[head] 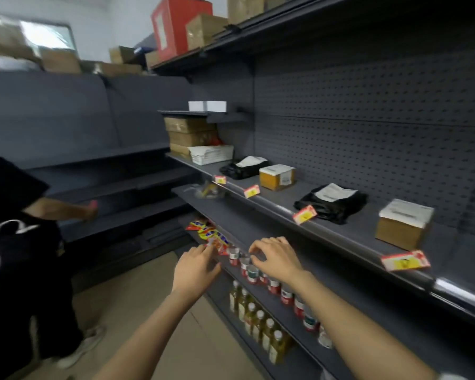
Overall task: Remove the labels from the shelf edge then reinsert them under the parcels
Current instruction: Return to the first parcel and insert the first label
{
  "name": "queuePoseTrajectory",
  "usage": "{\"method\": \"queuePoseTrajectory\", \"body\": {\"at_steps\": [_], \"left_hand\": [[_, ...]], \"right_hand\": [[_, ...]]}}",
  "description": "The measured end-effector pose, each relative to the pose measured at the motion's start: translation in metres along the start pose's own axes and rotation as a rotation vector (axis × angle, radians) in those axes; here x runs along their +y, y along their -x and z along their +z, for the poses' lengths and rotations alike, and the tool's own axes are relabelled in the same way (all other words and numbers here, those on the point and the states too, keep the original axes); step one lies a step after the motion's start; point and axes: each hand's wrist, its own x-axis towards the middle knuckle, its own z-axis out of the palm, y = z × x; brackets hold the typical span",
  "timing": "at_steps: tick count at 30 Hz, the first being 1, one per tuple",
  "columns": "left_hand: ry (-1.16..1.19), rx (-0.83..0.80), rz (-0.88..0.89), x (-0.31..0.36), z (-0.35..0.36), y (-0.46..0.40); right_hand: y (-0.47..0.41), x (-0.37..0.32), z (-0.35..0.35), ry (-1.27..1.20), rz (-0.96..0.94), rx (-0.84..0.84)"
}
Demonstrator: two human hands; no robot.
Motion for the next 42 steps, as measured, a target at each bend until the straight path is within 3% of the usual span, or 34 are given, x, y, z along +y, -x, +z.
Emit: {"method": "queuePoseTrajectory", "body": {"at_steps": [5,10,25,34,42], "left_hand": [[-0.098,0.032,-0.057,-0.112,-0.025,-0.035],[-0.089,0.011,-0.112,-0.169,-0.004,-0.074],[0.042,0.034,-0.004,-0.253,0.097,-0.316],[0.244,-0.104,0.126,-0.254,0.186,-0.443],[0.365,-0.155,0.318,-0.283,0.234,-0.518]], "right_hand": [[-0.098,-0.072,0.059,-0.170,-0.024,0.016],[-0.166,-0.092,0.106,-0.192,-0.050,-0.050],[-0.389,0.018,0.155,-0.144,0.087,0.059],[-0.441,0.089,0.165,0.055,0.331,0.197],[-0.478,0.085,0.183,0.180,0.542,0.241]]}}
